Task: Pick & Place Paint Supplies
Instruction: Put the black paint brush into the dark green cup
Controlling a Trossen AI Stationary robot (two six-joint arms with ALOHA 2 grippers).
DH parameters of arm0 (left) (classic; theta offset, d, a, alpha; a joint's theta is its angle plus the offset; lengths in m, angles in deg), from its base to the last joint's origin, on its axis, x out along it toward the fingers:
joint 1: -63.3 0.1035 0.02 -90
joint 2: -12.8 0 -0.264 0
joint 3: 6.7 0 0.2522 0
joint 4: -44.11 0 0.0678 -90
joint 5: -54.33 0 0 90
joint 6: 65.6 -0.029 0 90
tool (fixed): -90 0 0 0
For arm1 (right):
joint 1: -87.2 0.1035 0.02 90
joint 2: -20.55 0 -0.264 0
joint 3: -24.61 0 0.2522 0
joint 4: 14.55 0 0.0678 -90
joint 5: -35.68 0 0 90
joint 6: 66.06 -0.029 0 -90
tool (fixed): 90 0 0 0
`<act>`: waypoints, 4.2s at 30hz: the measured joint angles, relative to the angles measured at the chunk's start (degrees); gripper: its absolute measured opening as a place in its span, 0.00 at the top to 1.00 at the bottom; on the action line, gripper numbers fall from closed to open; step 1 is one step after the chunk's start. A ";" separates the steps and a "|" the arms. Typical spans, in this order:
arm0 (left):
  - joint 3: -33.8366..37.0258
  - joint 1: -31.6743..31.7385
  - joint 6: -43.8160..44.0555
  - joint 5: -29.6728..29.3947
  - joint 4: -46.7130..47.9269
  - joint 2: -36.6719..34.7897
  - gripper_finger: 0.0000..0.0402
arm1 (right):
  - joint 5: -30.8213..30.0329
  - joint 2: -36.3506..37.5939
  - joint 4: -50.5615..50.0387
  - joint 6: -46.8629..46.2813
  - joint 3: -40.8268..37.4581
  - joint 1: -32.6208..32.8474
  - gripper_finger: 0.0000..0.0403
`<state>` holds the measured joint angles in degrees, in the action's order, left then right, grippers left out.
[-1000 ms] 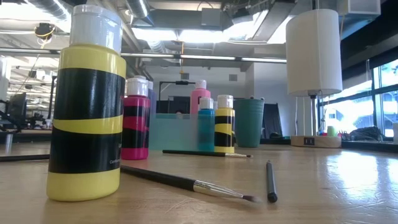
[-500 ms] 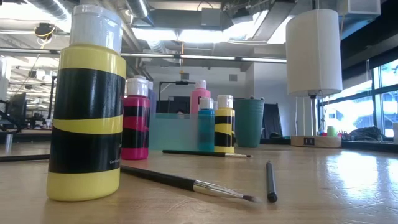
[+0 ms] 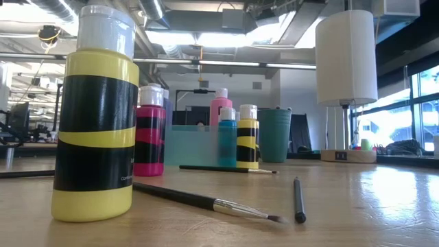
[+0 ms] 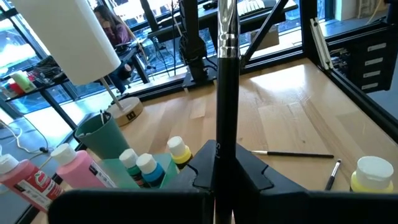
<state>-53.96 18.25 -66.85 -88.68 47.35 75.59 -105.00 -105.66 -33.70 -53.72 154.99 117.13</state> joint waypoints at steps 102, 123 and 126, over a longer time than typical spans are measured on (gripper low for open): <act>-0.04 -1.97 11.07 0.18 14.26 -0.04 0.64 | -28.83 16.89 -84.57 -104.77 -26.78 4.64 0.97; -0.04 4.00 11.64 7.87 14.69 -0.04 0.64 | -31.13 29.38 -81.67 -103.39 -39.12 -12.31 0.97; -0.04 4.05 11.62 8.10 14.69 -0.04 0.64 | -31.66 29.38 -80.67 -103.18 -39.12 -13.71 0.97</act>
<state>-54.00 22.30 -55.23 -80.58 62.04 75.54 -136.66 -76.28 -114.37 -156.90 115.86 103.42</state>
